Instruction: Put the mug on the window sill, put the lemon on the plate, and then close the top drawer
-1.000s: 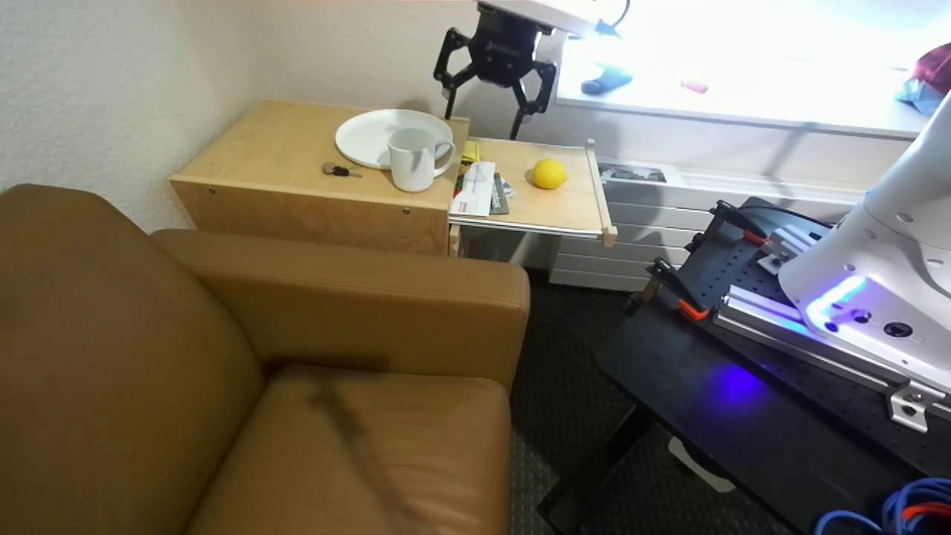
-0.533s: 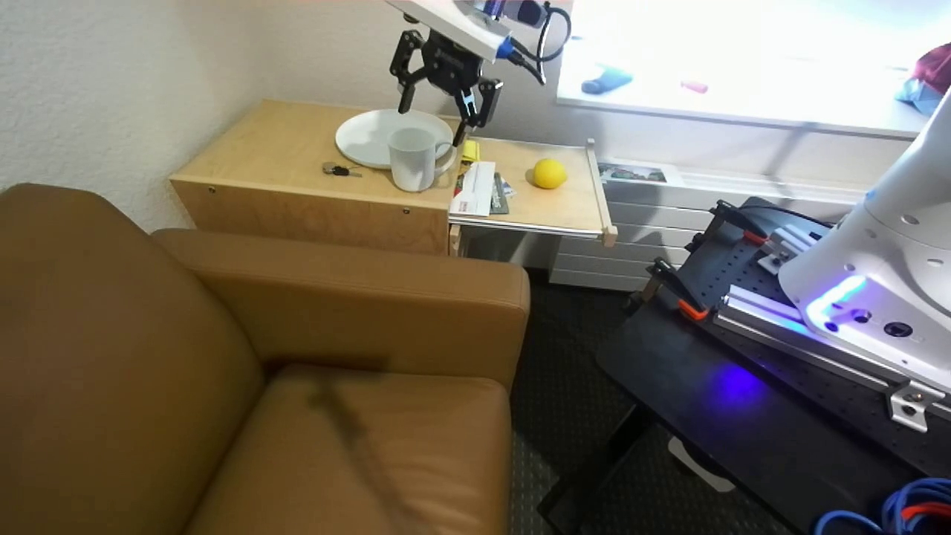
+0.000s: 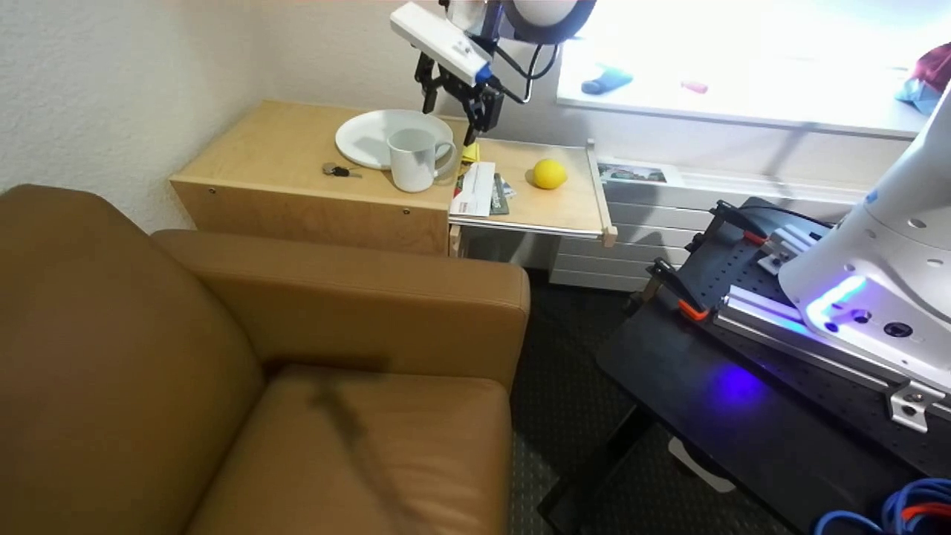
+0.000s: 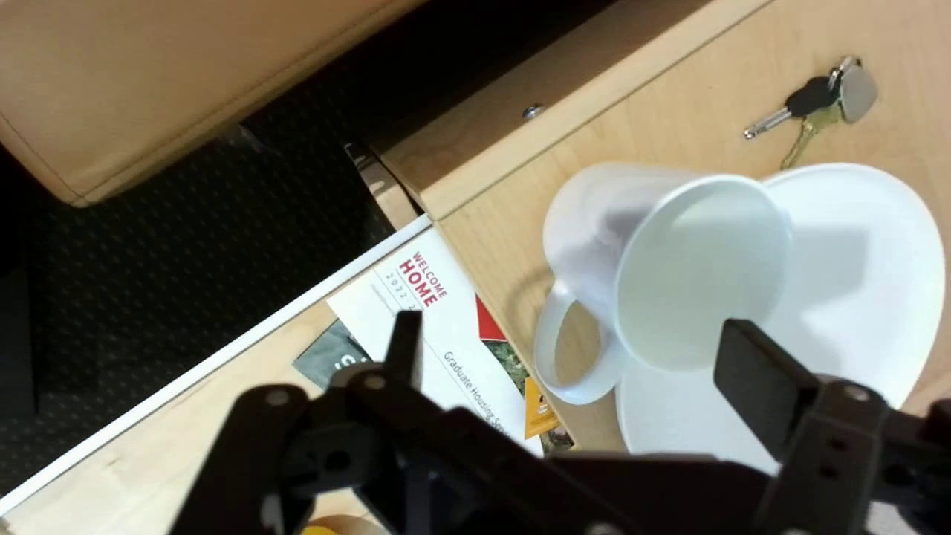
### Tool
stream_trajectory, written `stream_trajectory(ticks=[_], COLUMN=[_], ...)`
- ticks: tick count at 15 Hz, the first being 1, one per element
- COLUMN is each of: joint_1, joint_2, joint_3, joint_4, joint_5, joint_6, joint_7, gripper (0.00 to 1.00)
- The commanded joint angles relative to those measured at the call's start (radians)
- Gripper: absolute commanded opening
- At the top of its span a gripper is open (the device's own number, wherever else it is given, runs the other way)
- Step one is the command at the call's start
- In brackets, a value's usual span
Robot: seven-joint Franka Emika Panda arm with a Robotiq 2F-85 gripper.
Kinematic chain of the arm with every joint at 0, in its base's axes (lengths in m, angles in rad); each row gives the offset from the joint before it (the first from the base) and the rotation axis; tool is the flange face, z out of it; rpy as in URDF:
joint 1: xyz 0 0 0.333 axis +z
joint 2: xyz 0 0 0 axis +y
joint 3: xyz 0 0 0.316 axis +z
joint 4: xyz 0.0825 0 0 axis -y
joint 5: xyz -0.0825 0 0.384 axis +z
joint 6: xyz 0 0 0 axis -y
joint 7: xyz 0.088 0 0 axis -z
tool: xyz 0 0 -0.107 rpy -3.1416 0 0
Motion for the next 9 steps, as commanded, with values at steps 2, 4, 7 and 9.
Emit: stream_trajectory(ticks=[2,4,7,9], joint_1=[0.004,0.004,0.000,0.011], joint_2=[0.030,0.031,0.078,0.115], joint_3=[0.000,0.001,0.000,-0.005], joint_4=[0.027,0.027,0.051,0.066], joint_5=[-0.007,-0.007,-0.013,-0.011], joint_6=[0.002,0.002,0.033,0.075], joint_7=[0.043,0.043,0.033,0.042], gripper=[1.00,1.00,1.00,1.00])
